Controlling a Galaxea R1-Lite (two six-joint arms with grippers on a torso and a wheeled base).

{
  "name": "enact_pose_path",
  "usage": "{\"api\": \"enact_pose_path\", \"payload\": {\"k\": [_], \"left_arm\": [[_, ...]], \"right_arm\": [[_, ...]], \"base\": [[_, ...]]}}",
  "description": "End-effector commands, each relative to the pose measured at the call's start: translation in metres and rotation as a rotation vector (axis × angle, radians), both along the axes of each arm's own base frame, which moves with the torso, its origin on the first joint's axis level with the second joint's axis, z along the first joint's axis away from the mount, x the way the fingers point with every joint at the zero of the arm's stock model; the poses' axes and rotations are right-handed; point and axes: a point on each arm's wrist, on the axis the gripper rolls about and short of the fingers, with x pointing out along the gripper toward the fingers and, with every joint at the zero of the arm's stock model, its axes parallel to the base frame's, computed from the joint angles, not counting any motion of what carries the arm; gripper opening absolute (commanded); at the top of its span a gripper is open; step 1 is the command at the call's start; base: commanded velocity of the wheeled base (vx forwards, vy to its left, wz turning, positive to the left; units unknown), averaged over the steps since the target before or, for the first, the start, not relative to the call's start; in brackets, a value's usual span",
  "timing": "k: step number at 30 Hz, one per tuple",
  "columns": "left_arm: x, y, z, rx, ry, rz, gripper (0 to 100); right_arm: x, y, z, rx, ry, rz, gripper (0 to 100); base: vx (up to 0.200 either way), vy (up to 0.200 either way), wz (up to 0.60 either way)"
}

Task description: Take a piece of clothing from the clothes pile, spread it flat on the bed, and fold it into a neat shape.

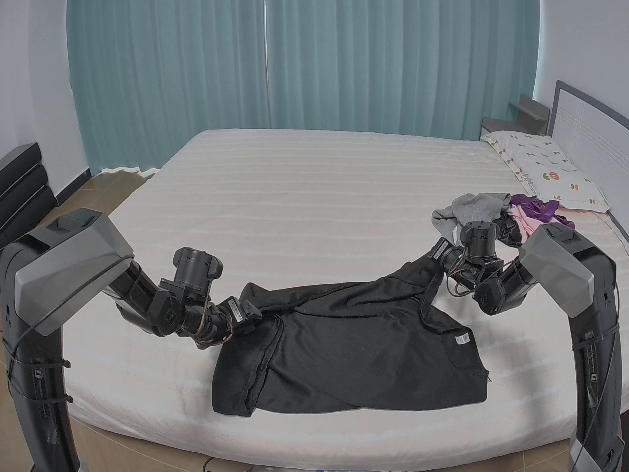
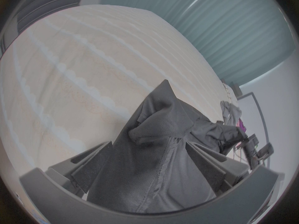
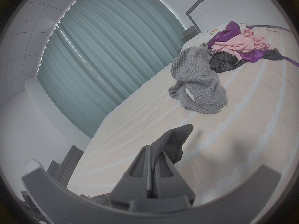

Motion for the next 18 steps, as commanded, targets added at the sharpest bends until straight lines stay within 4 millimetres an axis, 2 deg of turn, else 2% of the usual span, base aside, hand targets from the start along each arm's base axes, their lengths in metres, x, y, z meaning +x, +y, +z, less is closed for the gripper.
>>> {"api": "enact_pose_path", "payload": {"k": [1,8,9,10,13,18], "left_arm": [[0.003,-0.004,-0.010,0.052,-0.004,-0.049,100],[0.011,-0.006,-0.018,0.110,-0.028,-0.110,100],[0.018,-0.008,-0.022,0.134,-0.036,-0.094,100],[0.018,-0.008,-0.022,0.134,-0.036,-0.094,0],[0.034,-0.008,-0.034,0.204,-0.058,-0.029,0],[0.041,-0.005,-0.031,0.214,-0.080,0.007,0]], "right_arm": [[-0.001,0.000,-0.001,-0.001,0.003,0.000,0],[-0.001,0.001,0.001,0.000,0.000,0.002,0],[-0.001,0.001,0.000,-0.001,0.002,0.002,0],[-0.001,0.001,0.000,-0.001,0.002,0.002,0],[-0.001,0.002,-0.002,-0.002,0.008,0.005,0],[-0.001,0.001,-0.002,-0.001,0.005,0.003,0]], "base": [[0.000,0.000,0.00],[0.000,0.000,0.00],[0.000,0.000,0.00],[0.000,0.000,0.00],[0.000,0.000,0.00],[0.000,0.000,0.00]]}}
